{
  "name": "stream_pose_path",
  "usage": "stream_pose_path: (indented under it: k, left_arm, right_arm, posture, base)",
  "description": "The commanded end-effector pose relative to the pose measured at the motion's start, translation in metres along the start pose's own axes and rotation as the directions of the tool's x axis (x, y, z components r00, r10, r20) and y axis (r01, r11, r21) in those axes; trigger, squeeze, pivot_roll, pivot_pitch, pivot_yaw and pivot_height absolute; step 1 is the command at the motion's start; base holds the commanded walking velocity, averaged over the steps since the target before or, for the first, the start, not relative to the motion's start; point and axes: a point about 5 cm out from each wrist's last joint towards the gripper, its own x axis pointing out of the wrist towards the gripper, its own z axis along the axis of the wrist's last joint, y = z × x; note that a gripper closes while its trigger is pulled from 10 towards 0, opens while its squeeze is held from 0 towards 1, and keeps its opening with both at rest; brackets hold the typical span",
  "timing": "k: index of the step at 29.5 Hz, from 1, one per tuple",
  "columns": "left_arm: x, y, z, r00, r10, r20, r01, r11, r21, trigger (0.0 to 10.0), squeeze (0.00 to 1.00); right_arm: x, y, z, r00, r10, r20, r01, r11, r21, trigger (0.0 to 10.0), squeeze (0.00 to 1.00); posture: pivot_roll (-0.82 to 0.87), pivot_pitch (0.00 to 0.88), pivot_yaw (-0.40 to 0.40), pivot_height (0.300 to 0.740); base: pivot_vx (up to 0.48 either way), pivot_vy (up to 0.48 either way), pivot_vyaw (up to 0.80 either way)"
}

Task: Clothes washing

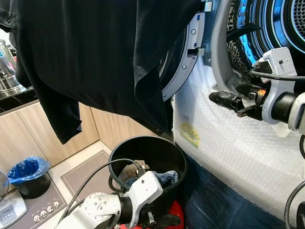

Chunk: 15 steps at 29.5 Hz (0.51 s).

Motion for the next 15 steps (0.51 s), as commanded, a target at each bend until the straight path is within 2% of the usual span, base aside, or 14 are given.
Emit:
stream_pose_path:
  k: [1, 3, 5, 6, 7, 9, 15]
  left_arm:
    - [-0.004, 0.002, 0.005, 1.000, 0.021, 0.004, -0.021, 0.999, 0.024, 10.0, 0.00]
    - [-0.004, 0.002, 0.005, 1.000, 0.021, 0.004, -0.021, 0.999, 0.024, 10.0, 0.00]
    - [-0.005, 0.001, 0.003, 0.999, 0.033, 0.003, -0.033, 0.999, 0.013, 10.0, 0.00]
    - [-0.007, 0.001, 0.002, 0.999, 0.032, -0.004, -0.031, 0.999, 0.014, 10.0, 0.00]
    - [-0.007, 0.001, 0.002, 0.999, 0.032, -0.004, -0.031, 0.999, 0.014, 10.0, 0.00]
    - [-0.009, 0.002, 0.001, 1.000, 0.026, -0.015, -0.026, 0.999, 0.020, 10.0, 0.00]
    - [-0.011, 0.003, 0.000, 1.000, 0.024, -0.020, -0.024, 1.000, 0.018, 10.0, 0.00]
  right_arm:
    - [-0.002, 0.002, 0.006, 1.000, 0.004, 0.016, -0.004, 1.000, -0.002, 10.0, 0.00]
    - [-0.002, 0.002, 0.006, 1.000, 0.004, 0.015, -0.004, 1.000, -0.001, 10.0, 0.00]
    - [-0.007, -0.036, 0.001, 0.996, -0.080, -0.027, 0.083, 0.988, 0.131, 10.0, 0.00]
    - [-0.014, -0.058, -0.005, 0.986, -0.162, -0.045, 0.167, 0.969, 0.182, 10.0, 0.00]
    - [-0.014, -0.058, -0.005, 0.986, -0.162, -0.045, 0.167, 0.969, 0.182, 10.0, 0.00]
    - [-0.025, -0.079, -0.014, 0.964, -0.259, -0.064, 0.267, 0.939, 0.216, 10.0, 0.00]
    - [-0.031, -0.086, -0.018, 0.957, -0.284, -0.062, 0.291, 0.931, 0.221, 10.0, 0.00]
  posture:
    - [-0.15, 0.000, 0.011, 0.740]
    - [-0.15, 0.000, 0.011, 0.740]
    - [-0.14, 0.000, 0.004, 0.740]
    - [-0.14, 0.000, 0.026, 0.740]
    - [-0.14, 0.000, 0.026, 0.740]
    - [-0.14, 0.000, 0.026, 0.740]
    - [-0.15, 0.000, 0.040, 0.740]
  base:
    - [0.000, 0.000, 0.00]
    - [0.000, 0.000, 0.00]
    - [0.000, 0.000, 0.00]
    - [0.000, 0.000, 0.00]
    - [0.000, 0.000, 0.00]
    - [0.000, 0.000, 0.00]
    - [0.000, 0.000, 0.00]
